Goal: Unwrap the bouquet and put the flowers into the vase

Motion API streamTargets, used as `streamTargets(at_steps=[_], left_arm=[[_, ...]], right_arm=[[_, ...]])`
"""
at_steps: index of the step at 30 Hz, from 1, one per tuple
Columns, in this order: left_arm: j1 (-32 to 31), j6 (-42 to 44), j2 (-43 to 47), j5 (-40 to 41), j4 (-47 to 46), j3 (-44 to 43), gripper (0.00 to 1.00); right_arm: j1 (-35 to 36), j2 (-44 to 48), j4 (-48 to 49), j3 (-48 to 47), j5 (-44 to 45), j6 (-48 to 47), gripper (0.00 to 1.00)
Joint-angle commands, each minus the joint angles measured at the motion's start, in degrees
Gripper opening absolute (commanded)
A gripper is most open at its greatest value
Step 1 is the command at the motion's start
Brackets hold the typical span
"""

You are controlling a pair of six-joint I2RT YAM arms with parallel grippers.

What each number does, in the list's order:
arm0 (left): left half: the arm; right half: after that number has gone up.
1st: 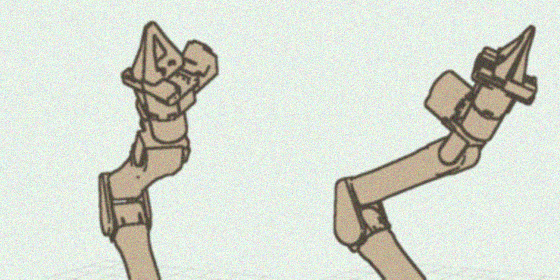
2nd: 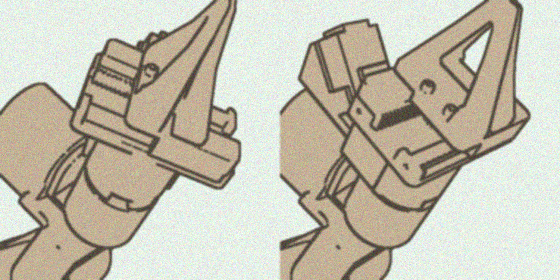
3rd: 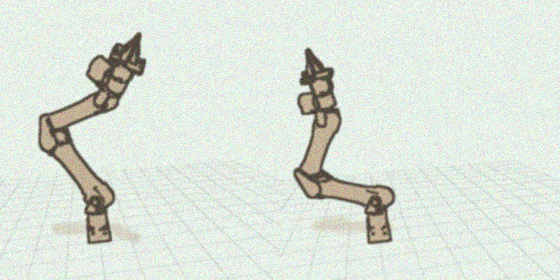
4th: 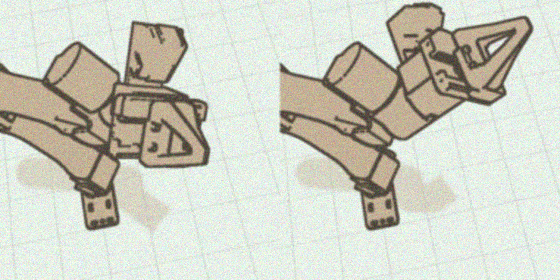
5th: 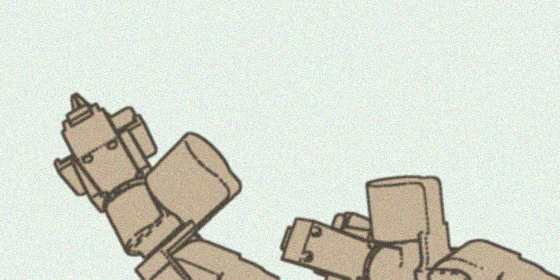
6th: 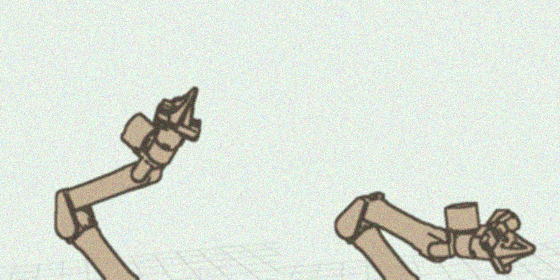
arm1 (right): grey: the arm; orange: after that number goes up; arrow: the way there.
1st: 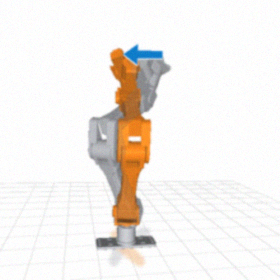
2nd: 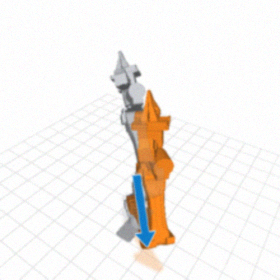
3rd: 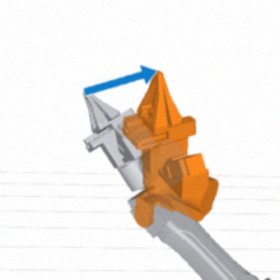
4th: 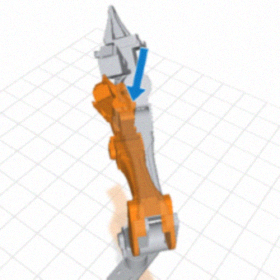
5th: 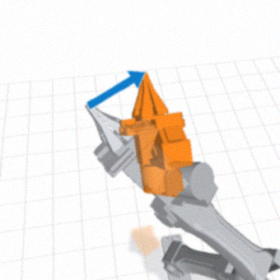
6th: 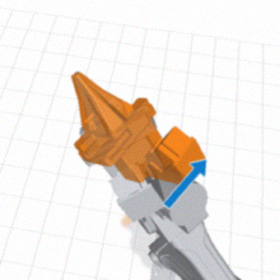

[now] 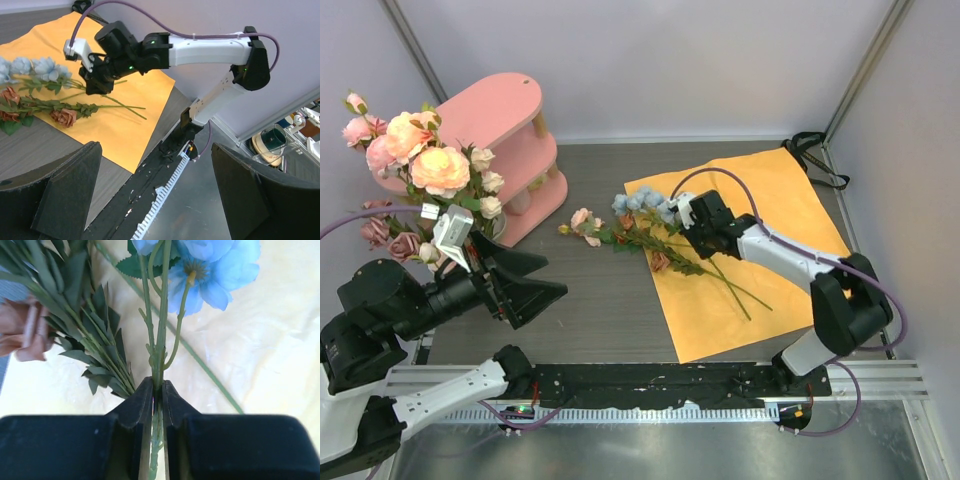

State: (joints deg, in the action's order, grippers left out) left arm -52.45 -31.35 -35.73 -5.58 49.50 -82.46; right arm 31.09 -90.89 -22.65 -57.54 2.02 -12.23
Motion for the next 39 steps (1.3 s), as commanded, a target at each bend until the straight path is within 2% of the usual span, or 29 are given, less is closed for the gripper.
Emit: streamTargets(at_steps=[1, 5, 8, 9, 11, 12, 14, 15, 16, 17, 18, 20, 21, 23, 25, 28, 31, 35, 39], left_arm=[[-0.20, -0.20, -0.66, -0.13, -2.74, -0.69, 0.95], [-0.20, -0.37, -1.19, 0.05, -3.70, -0.60, 0.95], [-0.20, -0.99, -2.15, -0.30, -5.19, -0.51, 0.95], [-0.20, -1.25, -2.50, -0.48, -5.81, -0.43, 0.96], [-0.20, -1.87, -3.64, -1.18, -8.08, -0.08, 0.95], [-0.20, -2.56, -4.00, -1.36, -8.88, 0.10, 0.94], [-0.20, -2.83, -5.40, -1.97, -11.34, 0.10, 0.74], [-0.20, -3.10, -5.84, -1.89, -11.87, -0.16, 0.64], [-0.20, -3.27, -6.46, -1.89, -12.31, -0.42, 0.63], [-0.20, -3.54, -7.07, -1.89, -13.36, -0.95, 0.62], [-0.20, -3.89, -8.03, -1.80, -13.89, -1.21, 0.64], [-0.20, -5.20, -8.92, -1.71, -15.73, -1.22, 0.70], [-0.20, -5.56, -9.79, -1.54, -16.27, -0.96, 0.78], [-0.20, -6.26, -10.68, -0.75, -17.06, -0.69, 0.83], [-0.20, -5.57, -11.64, 1.09, -17.15, -0.69, 0.83], [-0.20, -4.07, -12.87, 4.77, -16.71, -1.65, 0.78], [-0.20, -3.01, -14.02, 8.30, -14.78, -2.97, 0.66], [-0.20, -4.24, -14.37, 8.66, -14.69, -2.98, 0.55], [-0.20, -4.77, -14.63, 8.66, -15.75, -2.09, 0.55]], right_arm=[[0.90, 10.81, -2.21, -5.39, 7.38, -1.22, 0.01], [1.43, 16.79, -4.41, -7.41, 6.77, -0.17, 0.01], [1.78, 21.53, -4.07, -8.99, 1.86, 4.73, 0.01], [1.78, 22.76, -1.89, -8.91, -3.98, 6.50, 0.01], [1.78, 26.63, 2.50, -6.90, -9.90, 11.06, 0.01], [1.78, 27.95, 9.23, -5.58, -13.85, 16.48, 0.01], [1.78, 31.11, 17.95, -0.68, -23.52, 23.18, 0.01], [1.95, 31.74, 28.09, 1.01, -25.99, 30.18, 0.01], [2.48, 32.09, 32.80, 2.33, -30.63, 33.20, 0.01], [3.00, 32.35, 37.11, 4.43, -31.63, 35.67, 0.01], [3.71, 32.36, 43.86, 5.24, -31.73, 38.31, 0.01], [7.57, 31.92, 48.30, 5.86, -30.41, 42.37, 0.01], [9.67, 31.31, 50.32, 5.60, -29.71, 42.46, 0.01], [15.10, 30.51, 48.95, 3.15, -26.83, 40.27, 0.01], [18.03, 29.90, 48.93, 2.17, -24.10, 39.48, 0.01], [22.60, 28.93, 51.91, 1.55, -21.54, 39.48, 0.01], [25.42, 28.14, 54.73, 1.55, -20.04, 39.56, 0.01], [27.79, 28.49, 56.05, 1.55, -17.68, 38.25, 0.01], [29.11, 27.70, 55.97, 0.50, -17.67, 37.02, 0.01]])
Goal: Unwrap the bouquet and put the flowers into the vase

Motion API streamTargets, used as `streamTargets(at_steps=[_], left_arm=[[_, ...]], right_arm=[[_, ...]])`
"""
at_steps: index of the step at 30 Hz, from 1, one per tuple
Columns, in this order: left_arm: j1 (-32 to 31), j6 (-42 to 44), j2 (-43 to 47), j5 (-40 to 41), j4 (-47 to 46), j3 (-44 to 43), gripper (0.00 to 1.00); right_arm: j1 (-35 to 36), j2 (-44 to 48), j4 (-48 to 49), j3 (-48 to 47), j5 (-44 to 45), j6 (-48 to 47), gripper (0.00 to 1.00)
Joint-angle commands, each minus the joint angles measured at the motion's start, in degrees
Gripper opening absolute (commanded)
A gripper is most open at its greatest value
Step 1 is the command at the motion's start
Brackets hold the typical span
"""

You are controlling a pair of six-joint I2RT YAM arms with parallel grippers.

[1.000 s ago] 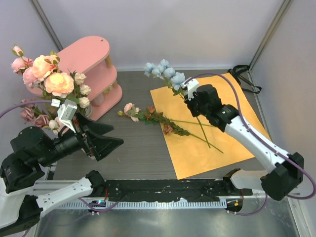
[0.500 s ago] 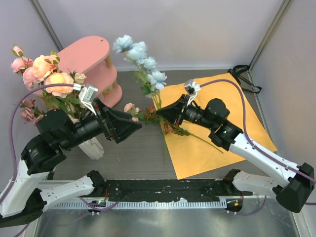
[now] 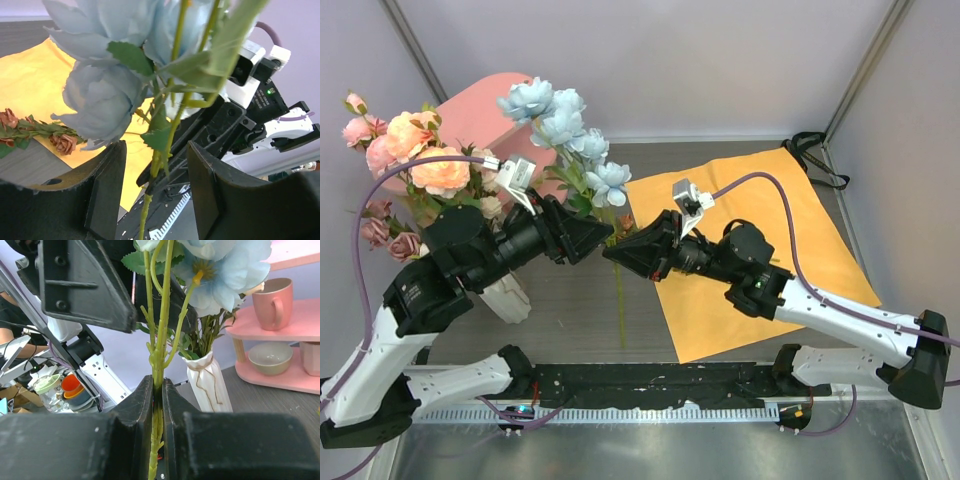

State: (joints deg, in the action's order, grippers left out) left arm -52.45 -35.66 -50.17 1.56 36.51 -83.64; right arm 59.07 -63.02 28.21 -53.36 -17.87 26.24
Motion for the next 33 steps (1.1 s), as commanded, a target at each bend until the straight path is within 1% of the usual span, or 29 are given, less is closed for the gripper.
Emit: streamTargets(at_steps=[1, 4, 6, 7, 8, 11, 12, 13, 14, 16, 17, 19, 21, 22, 25, 27, 28, 31, 33], left_arm=[[-0.20, -0.46, -0.28, 1.60, -2.59, -1.18, 0.55], [-0.20, 0.06, -0.63, 1.69, -2.85, -1.70, 0.49], [-0.20, 0.24, -0.45, 1.52, -3.20, -1.88, 0.39], [-0.20, 0.50, -0.37, 1.25, -3.64, -1.88, 0.32], [-0.20, 0.76, -0.36, 0.90, -3.81, -1.97, 0.20], [-0.20, 2.25, 0.16, 0.72, -2.85, -2.85, 0.00], [-0.20, 2.87, 0.51, 0.72, -2.33, -3.20, 0.00], [-0.20, 3.92, 1.12, 0.98, -0.67, -4.24, 0.00], [-0.11, 5.85, 1.56, 1.51, 0.65, -5.04, 0.00], [-0.20, 8.66, 2.88, 2.56, 5.20, -8.54, 0.00], [-0.20, 12.07, 3.32, 2.66, 6.80, -9.87, 0.00], [-0.11, 15.52, 4.64, 3.18, 11.44, -13.90, 0.00], [-0.20, 21.12, 5.43, 5.55, 14.28, -16.55, 0.00], [-0.20, 23.07, 5.61, 7.12, 16.64, -18.91, 0.00], [-0.20, 29.14, 6.31, 14.41, 18.94, -21.65, 0.00], [-0.20, 31.78, 8.33, 18.19, 17.46, -20.70, 0.00], [-0.20, 34.32, 9.38, 18.73, 14.23, -18.08, 0.00], [-0.20, 39.33, 12.11, 20.23, 8.69, -13.41, 0.00], [-0.20, 41.36, 12.29, 22.24, 7.35, -12.52, 0.00]], right_arm=[[1.66, -0.43, 5.02, -3.85, 2.14, -1.45, 0.01], [2.80, -1.31, 4.93, -4.47, 2.05, -2.24, 0.01], [3.42, -1.84, 4.67, -4.73, 2.22, -2.86, 0.01], [3.60, -2.10, 4.49, -4.82, 2.40, -3.56, 0.01], [4.21, -2.28, 3.71, -5.17, 2.57, -3.91, 0.01], [5.00, -3.24, 2.30, -6.05, 1.70, -6.10, 0.02], [5.18, -3.59, 1.86, -6.31, 1.70, -6.20, 0.13], [5.18, -3.68, 1.42, -6.40, 2.22, -6.20, 0.39], [5.27, -3.68, 0.28, -6.58, 4.57, -5.59, 0.50], [5.27, -2.73, -1.22, -6.32, 6.96, -5.85, 0.69], [5.18, -2.11, -2.09, -5.53, 7.93, -7.15, 0.72], [5.27, -0.36, -3.06, -4.04, 11.35, -8.48, 0.76], [5.27, 0.88, -4.65, -3.15, 14.16, -10.40, 0.77], [5.27, 1.84, -5.09, -2.37, 14.79, -10.94, 0.78], [5.18, 2.90, -6.41, -0.78, 17.15, -11.73, 0.78], [5.35, 3.43, -7.46, -0.17, 17.60, -11.74, 0.78], [5.27, 3.52, -7.81, 0.53, 19.69, -11.65, 0.78], [5.27, 3.87, -8.78, 1.59, 21.03, -11.47, 0.78], [5.27, 4.22, -9.40, 1.77, 21.64, -11.47, 0.78]])
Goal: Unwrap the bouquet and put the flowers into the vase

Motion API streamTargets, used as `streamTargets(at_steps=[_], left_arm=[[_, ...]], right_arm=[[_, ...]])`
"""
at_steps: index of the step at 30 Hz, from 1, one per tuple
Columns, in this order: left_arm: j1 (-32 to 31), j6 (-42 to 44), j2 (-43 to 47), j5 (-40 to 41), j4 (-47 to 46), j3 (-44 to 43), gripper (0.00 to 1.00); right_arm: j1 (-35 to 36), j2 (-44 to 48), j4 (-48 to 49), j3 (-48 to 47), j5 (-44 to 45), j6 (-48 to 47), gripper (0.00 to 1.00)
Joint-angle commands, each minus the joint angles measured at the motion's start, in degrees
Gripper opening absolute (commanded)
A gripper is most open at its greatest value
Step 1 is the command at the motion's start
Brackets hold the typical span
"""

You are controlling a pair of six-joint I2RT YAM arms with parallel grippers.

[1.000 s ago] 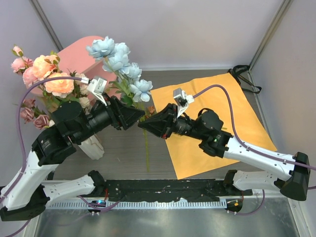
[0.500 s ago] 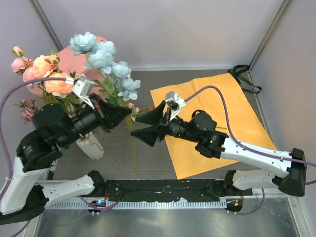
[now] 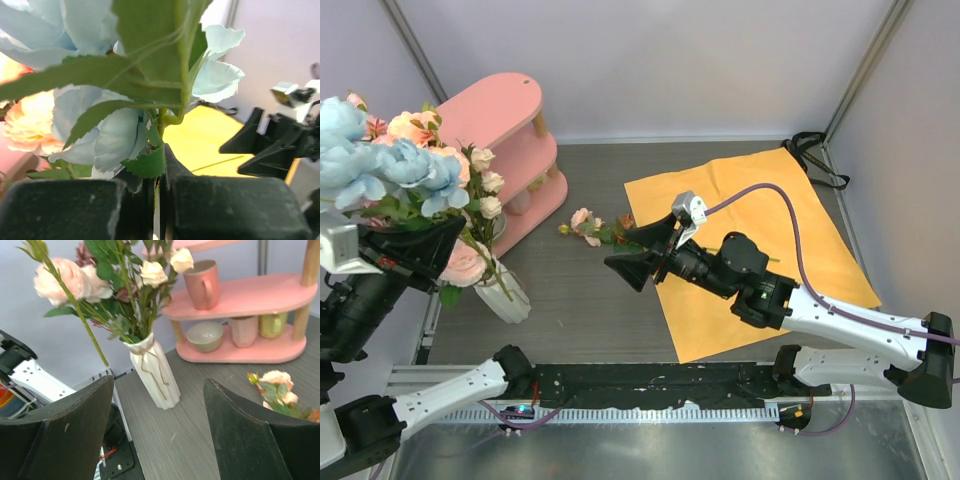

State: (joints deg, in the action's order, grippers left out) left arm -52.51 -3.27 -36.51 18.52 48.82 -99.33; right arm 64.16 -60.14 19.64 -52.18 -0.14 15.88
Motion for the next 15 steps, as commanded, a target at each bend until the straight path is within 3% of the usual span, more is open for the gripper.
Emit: streamTargets(at_steps=[1, 7, 15], left_arm=[[-0.14, 11.07, -1.46, 5.90, -5.22, 3.35, 0.00], [-0.14, 18.73, 1.35, 8.89, -18.74, 12.40, 0.00], [-0.14, 19.44, -1.28, 11.70, -24.03, 12.67, 0.00]], right_arm=[[0.17, 1.34, -1.00, 0.68, 4.18, -1.11, 0.78], [0.09, 1.08, -1.62, 0.85, 5.41, -1.82, 0.79], [0.17, 0.90, -2.15, 0.77, 5.59, -1.82, 0.79]])
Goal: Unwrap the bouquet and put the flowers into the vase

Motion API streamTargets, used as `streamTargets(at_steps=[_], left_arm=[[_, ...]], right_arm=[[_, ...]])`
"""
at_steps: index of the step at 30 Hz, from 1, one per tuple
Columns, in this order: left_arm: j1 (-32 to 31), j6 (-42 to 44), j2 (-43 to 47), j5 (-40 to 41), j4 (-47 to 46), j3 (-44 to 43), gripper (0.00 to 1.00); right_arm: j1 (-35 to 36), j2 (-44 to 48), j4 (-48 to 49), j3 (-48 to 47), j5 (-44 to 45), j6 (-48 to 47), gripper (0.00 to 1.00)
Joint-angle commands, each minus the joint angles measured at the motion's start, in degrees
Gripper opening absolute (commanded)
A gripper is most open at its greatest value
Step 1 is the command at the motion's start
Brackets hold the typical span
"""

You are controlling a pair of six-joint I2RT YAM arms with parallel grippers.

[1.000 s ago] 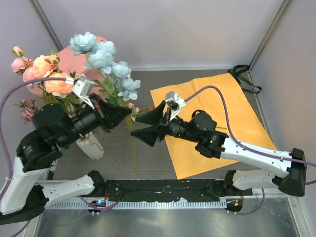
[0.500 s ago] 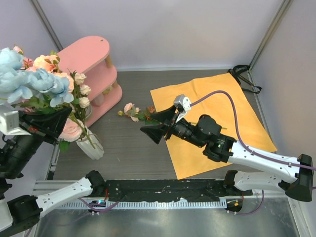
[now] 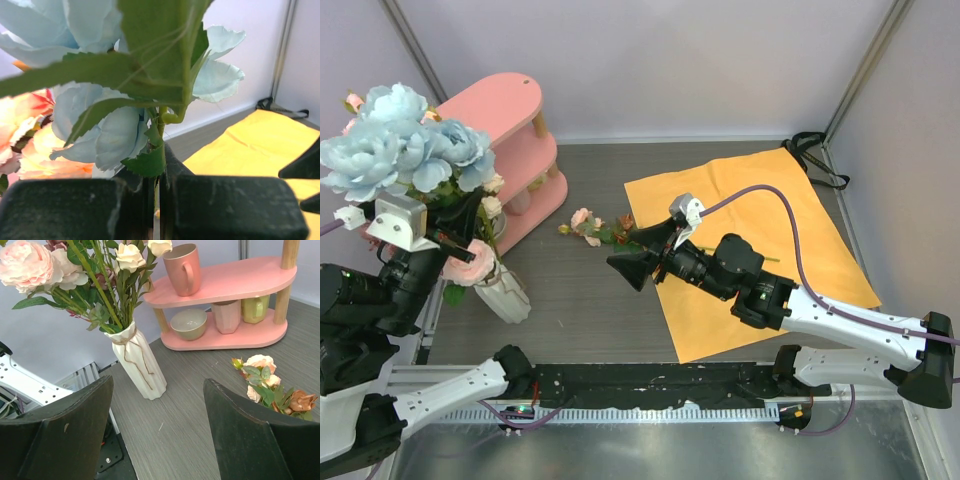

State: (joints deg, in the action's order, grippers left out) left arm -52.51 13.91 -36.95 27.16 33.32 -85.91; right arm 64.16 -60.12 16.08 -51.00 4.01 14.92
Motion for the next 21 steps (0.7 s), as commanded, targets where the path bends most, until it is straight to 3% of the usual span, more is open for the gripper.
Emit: streamTargets(at_steps=[1, 11, 21], left_arm=[[-0.14, 2.35, -1.02, 3.95, -8.97, -0.58, 0.00], [-0.14, 3.67, -1.29, 8.26, -6.69, -0.05, 0.00], [-0.14, 2.44, 3.02, 11.25, -9.68, 6.89, 0.00]], right_arm=[[0.17, 1.23, 1.41, -0.24, 1.61, -0.77, 0.79], [0.09, 4.75, -0.08, 1.96, 3.46, -1.56, 0.79], [0.09, 5.27, 0.01, 2.84, 3.64, -1.56, 0.79]])
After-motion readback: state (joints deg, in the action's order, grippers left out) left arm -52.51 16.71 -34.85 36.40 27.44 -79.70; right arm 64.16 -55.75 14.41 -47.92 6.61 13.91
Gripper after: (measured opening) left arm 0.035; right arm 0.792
